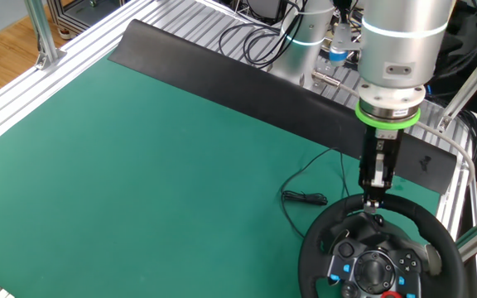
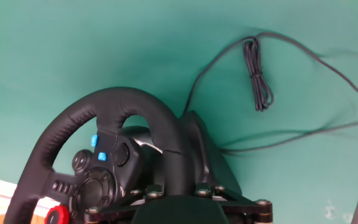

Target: Rotate the steering wheel 90 degrees counterclockwise

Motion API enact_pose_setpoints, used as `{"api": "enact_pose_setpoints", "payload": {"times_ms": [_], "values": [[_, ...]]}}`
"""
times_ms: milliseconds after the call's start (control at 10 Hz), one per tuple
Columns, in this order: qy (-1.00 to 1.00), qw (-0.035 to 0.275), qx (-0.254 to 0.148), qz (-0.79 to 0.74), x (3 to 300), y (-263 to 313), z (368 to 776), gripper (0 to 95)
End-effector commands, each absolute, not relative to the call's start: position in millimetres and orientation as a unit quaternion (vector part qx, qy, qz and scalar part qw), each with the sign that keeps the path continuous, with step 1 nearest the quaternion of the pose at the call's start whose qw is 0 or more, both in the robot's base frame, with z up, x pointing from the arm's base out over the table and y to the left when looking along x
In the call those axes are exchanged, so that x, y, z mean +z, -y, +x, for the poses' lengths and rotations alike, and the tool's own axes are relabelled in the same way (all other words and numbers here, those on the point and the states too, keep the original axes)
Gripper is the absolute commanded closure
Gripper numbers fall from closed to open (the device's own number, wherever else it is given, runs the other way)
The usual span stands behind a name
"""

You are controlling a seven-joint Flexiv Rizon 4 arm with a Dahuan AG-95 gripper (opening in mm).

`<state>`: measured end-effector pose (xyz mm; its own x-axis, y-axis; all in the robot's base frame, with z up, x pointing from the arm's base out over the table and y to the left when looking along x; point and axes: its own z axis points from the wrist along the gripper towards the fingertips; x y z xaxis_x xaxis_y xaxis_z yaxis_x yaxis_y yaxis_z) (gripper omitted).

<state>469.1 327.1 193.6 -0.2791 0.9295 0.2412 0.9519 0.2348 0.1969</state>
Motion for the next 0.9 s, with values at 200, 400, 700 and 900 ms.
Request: {"api": "enact_pose_setpoints", "payload": {"times_ms": [200, 400, 700, 900], "values": [[0.791, 0.034, -0.158, -0.591, 191, -327, 470, 95.0], [0.792, 0.014, -0.156, -0.59, 184, -329, 471, 95.0], [0.803, -0.01, -0.144, -0.578, 181, -329, 472, 95.0], [0.804, -0.018, -0.14, -0.577, 178, -329, 473, 95.0]]}}
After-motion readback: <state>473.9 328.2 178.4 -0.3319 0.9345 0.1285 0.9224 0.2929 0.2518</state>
